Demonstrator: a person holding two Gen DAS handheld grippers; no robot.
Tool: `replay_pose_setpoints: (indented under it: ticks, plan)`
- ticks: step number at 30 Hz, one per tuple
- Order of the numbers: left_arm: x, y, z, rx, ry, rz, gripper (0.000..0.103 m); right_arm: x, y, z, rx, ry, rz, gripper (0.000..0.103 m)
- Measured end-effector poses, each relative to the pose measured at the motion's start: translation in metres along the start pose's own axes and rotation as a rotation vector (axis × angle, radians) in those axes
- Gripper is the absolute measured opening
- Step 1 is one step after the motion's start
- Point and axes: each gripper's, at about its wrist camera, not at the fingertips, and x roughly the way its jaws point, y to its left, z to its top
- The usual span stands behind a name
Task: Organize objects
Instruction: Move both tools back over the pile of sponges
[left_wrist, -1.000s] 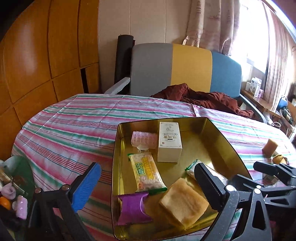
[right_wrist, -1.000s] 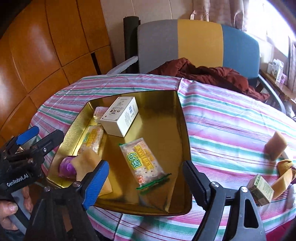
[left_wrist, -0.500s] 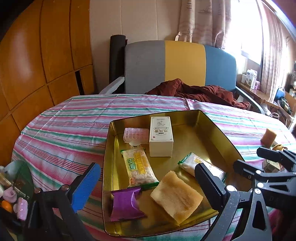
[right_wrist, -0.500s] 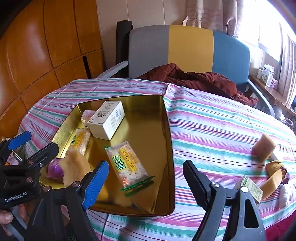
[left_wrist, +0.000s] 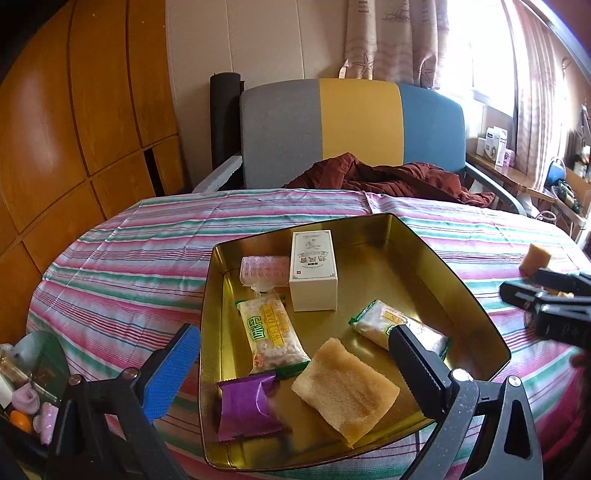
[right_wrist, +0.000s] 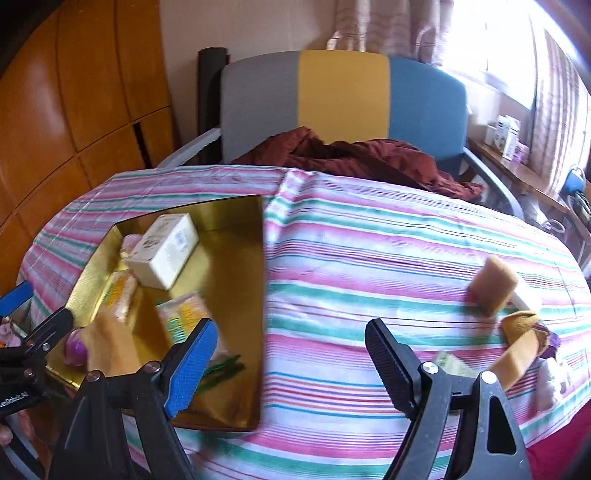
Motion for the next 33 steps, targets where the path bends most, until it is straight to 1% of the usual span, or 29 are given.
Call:
replay_pose_setpoints:
  ticks: [4,7,15,17,20,22,25,26,28,33]
  plan:
    - [0.0,-0.002,0.001,0.011,0.001,0.0,0.102,-0.005,-0.028,0.005,0.009,-0.005,-0.059,0.084]
    - [0.0,-0.005,0.001,0.017,0.002,-0.001,0.102,-0.011,-0.054,0.01,0.039,-0.015,-0.095,0.084]
    - [-0.002,-0.017,0.007,0.055,-0.006,-0.019,0.102,-0.027,-0.135,0.018,0.12,-0.043,-0.254,0.084]
    - [-0.003,-0.022,0.011,0.072,-0.016,-0.029,0.102,-0.028,-0.158,0.015,0.16,-0.043,-0.298,0.084]
    - [-0.005,-0.033,0.018,0.102,-0.031,-0.054,0.102,-0.028,-0.191,0.007,0.258,-0.04,-0.327,0.084]
    - [-0.005,-0.044,0.023,0.129,-0.04,-0.082,0.102,-0.029,-0.21,-0.001,0.341,-0.043,-0.33,0.084]
    - [-0.007,-0.064,0.033,0.179,-0.062,-0.128,0.102,-0.031,-0.233,-0.012,0.479,-0.048,-0.31,0.084]
    - [-0.008,-0.072,0.036,0.194,-0.069,-0.149,0.102,-0.035,-0.236,-0.014,0.508,-0.063,-0.301,0.084]
    - [-0.007,-0.09,0.043,0.229,-0.082,-0.201,0.102,-0.042,-0.24,-0.017,0.547,-0.098,-0.295,0.084]
    - [0.001,-0.145,0.052,0.325,-0.082,-0.371,0.102,-0.049,-0.247,-0.02,0.597,-0.138,-0.276,0.084]
